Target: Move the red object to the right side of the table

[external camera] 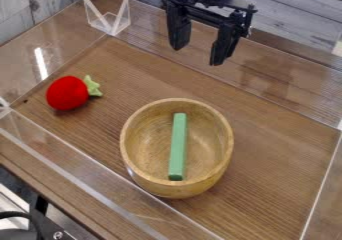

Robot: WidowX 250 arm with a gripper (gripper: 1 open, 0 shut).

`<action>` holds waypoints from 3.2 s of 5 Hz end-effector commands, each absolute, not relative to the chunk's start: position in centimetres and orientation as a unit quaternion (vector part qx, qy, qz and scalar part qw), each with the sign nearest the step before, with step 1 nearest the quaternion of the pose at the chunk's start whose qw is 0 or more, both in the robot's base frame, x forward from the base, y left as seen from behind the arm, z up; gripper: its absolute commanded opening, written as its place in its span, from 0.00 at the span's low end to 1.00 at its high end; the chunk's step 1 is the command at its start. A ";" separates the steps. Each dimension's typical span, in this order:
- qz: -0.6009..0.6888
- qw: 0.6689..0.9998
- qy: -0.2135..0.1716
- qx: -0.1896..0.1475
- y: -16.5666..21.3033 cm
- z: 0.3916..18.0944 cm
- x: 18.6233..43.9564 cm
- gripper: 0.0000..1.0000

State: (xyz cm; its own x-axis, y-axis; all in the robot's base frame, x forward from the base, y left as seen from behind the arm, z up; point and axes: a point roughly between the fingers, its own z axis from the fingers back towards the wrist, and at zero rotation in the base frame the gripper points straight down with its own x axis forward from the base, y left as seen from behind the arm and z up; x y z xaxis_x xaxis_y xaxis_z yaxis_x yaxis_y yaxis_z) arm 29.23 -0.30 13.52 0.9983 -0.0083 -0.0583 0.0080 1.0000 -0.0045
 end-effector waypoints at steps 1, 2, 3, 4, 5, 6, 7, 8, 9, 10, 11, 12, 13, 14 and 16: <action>-0.016 0.999 0.041 -0.004 0.0 12.3 28.1 1.00; -0.039 0.998 0.043 -0.003 3.6 11.3 26.4 1.00; -0.063 0.998 0.029 0.007 8.4 10.8 25.2 1.00; -0.062 0.998 0.016 0.018 11.1 10.0 23.9 1.00; -0.069 0.997 0.003 0.028 13.0 9.2 23.3 1.00; -0.068 0.997 -0.004 0.032 14.4 9.5 23.4 1.00; -0.066 0.997 -0.008 0.033 15.6 9.3 23.6 1.00; -0.065 0.997 -0.012 0.033 16.4 8.1 23.5 1.00; -0.063 0.997 -0.014 0.030 16.9 6.9 23.5 1.00; -0.046 0.999 -0.016 0.024 17.1 5.6 24.2 1.00; -0.030 0.999 -0.016 0.020 17.4 4.6 25.1 1.00; -0.040 0.999 -0.014 0.014 18.0 3.7 25.9 1.00; -0.048 0.999 -0.012 0.004 18.2 3.1 26.6 1.00; -0.051 0.999 -0.011 -0.007 18.3 3.1 27.1 1.00; -0.064 0.998 -0.007 -0.025 17.9 3.1 25.7 1.00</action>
